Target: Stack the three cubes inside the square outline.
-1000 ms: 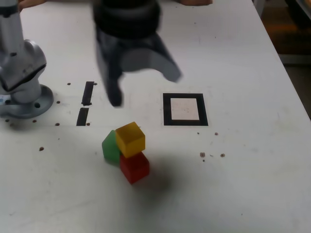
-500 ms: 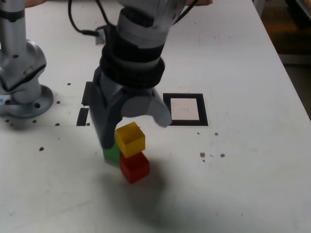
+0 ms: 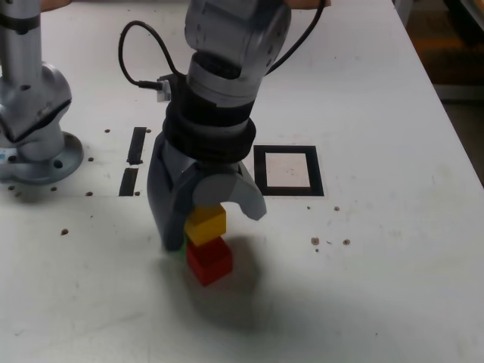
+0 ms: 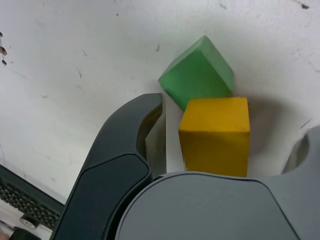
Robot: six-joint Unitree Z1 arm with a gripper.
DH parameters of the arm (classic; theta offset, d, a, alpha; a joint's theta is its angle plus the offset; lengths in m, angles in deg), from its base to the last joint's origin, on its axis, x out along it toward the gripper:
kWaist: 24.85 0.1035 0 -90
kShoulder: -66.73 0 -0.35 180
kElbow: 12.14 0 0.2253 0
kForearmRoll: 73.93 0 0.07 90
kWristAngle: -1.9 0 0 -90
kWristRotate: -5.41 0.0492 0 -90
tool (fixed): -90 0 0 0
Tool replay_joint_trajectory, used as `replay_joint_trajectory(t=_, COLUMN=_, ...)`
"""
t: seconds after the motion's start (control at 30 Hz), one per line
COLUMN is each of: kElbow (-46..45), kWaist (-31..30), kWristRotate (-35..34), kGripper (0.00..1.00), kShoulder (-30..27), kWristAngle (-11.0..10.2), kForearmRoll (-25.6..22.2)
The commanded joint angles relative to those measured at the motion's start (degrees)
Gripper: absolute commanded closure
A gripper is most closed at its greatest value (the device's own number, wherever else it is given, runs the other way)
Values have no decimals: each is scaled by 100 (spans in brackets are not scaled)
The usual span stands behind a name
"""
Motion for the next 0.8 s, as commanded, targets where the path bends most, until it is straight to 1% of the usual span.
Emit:
replay_joint_trajectory(t=0.0, kElbow=-16, kWaist=10, kWristRotate=-45, kGripper=48, kShoulder=3, kWristAngle=-63, kForearmRoll=1)
replay_joint_trajectory(t=0.07, kElbow=-23, kWaist=10, kWristRotate=-104, kGripper=58, kShoulder=3, kWristAngle=-123, kForearmRoll=7)
replay_joint_trajectory(t=0.13, kElbow=-38, kWaist=10, kWristRotate=-154, kGripper=64, kShoulder=5, kWristAngle=-164, kForearmRoll=8)
replay_joint_trajectory(t=0.37, kElbow=-58, kWaist=10, kWristRotate=-220, kGripper=76, kShoulder=5, kWristAngle=-279, kForearmRoll=15)
replay_joint_trajectory(t=0.43, kElbow=-34, kWaist=10, kWristRotate=-221, kGripper=81, kShoulder=-2, kWristAngle=-337, kForearmRoll=-1)
replay_joint_trajectory(t=0.5, kElbow=7, kWaist=10, kWristRotate=-200, kGripper=85, kShoulder=-29, kWristAngle=-436, kForearmRoll=-31)
replay_joint_trajectory(t=0.57, kElbow=48, kWaist=18, kWristRotate=-120, kGripper=89, kShoulder=-107, kWristAngle=-615, kForearmRoll=-64)
replay_joint_trajectory(t=0.63, kElbow=62, kWaist=73, kWristRotate=81, kGripper=92, kShoulder=-269, kWristAngle=-858, kForearmRoll=-98)
replay_joint_trajectory(t=0.77, kElbow=-11, kWaist=400, kWristRotate=935, kGripper=93, kShoulder=-800, kWristAngle=-1427, kForearmRoll=-226)
